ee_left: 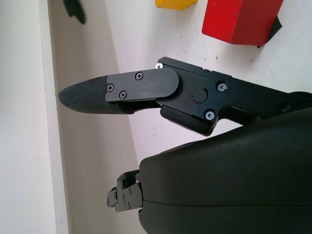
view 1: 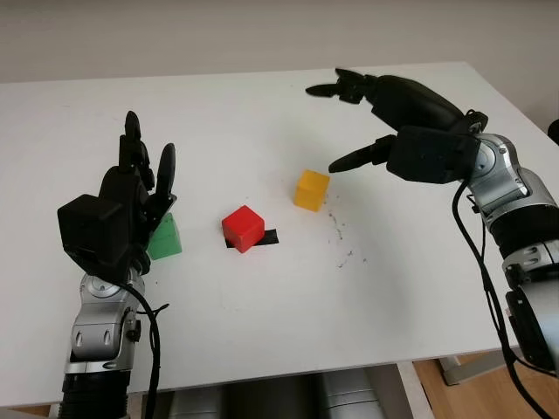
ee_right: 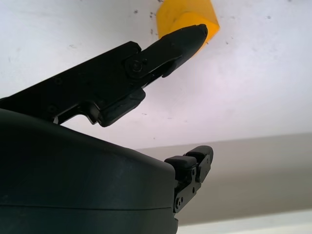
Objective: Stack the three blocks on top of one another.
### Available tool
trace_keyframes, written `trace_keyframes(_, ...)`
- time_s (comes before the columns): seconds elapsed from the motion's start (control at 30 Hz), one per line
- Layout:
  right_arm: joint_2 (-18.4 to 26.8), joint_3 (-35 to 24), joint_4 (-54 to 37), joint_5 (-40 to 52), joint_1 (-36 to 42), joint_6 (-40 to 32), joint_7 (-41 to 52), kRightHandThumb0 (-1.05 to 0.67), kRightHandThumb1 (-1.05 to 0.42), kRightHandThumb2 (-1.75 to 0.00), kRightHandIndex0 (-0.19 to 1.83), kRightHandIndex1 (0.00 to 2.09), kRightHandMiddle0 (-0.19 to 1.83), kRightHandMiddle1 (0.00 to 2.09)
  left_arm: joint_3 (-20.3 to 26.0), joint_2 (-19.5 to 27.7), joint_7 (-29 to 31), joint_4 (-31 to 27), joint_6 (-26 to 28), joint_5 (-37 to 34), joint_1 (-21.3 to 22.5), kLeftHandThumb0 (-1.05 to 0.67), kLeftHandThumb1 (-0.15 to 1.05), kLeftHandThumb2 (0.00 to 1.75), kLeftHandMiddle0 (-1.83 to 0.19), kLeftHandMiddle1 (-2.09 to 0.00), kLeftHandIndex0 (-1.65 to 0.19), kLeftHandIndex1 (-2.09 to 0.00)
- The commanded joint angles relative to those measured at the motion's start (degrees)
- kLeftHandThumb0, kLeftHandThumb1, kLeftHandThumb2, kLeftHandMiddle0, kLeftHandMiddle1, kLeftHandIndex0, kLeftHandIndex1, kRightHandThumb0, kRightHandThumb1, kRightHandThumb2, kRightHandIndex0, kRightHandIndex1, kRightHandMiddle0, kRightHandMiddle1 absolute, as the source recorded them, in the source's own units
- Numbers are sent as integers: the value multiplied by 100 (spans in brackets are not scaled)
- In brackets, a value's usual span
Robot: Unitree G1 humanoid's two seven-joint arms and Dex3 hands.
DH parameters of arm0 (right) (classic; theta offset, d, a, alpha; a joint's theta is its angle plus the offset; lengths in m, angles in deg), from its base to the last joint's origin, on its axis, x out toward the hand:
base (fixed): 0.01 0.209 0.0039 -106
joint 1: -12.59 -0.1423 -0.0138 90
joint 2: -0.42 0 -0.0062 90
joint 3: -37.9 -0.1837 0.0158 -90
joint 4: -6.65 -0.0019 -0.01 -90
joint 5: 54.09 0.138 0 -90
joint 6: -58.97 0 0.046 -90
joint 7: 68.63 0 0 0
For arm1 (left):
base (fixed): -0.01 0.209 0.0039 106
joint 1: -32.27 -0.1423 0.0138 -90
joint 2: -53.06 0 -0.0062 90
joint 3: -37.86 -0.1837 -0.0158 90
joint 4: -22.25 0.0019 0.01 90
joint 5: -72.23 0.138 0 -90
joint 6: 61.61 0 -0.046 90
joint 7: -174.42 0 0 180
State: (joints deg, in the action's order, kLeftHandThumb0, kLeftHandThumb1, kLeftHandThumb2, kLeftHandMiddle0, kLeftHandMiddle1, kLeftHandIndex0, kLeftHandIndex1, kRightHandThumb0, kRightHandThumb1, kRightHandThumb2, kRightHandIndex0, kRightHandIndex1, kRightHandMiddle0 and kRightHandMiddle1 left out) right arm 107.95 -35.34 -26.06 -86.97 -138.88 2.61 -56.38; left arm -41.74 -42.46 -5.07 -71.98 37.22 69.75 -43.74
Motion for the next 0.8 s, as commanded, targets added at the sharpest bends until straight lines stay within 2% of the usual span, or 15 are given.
trace_keyframes(0.0,50,196,240,-179,-342,117,-63,-56,-80,-5,5,7,32,20,26,45,4,-63,6,-9,38,-79,105,50,19,0,17,-5)
trace_keyframes(0.3,-41,996,480,-1010,-567,358,-537,-43,-79,-5,5,6,39,15,14,18,-1,-55,-18,-23,40,-78,105,50,19,0,17,-5)
trace_keyframes(0.57,-104,1478,647,-1482,-699,560,-989,-44,-79,-6,3,5,41,12,18,39,-34,-90,35,7,35,-79,105,50,19,0,17,-5)
trace_keyframes(0.77,-42,1940,733,-2140,-704,742,-2261,-45,-79,-5,9,8,44,11,29,34,-44,3,-43,-1,83,-79,105,50,19,0,17,-5)
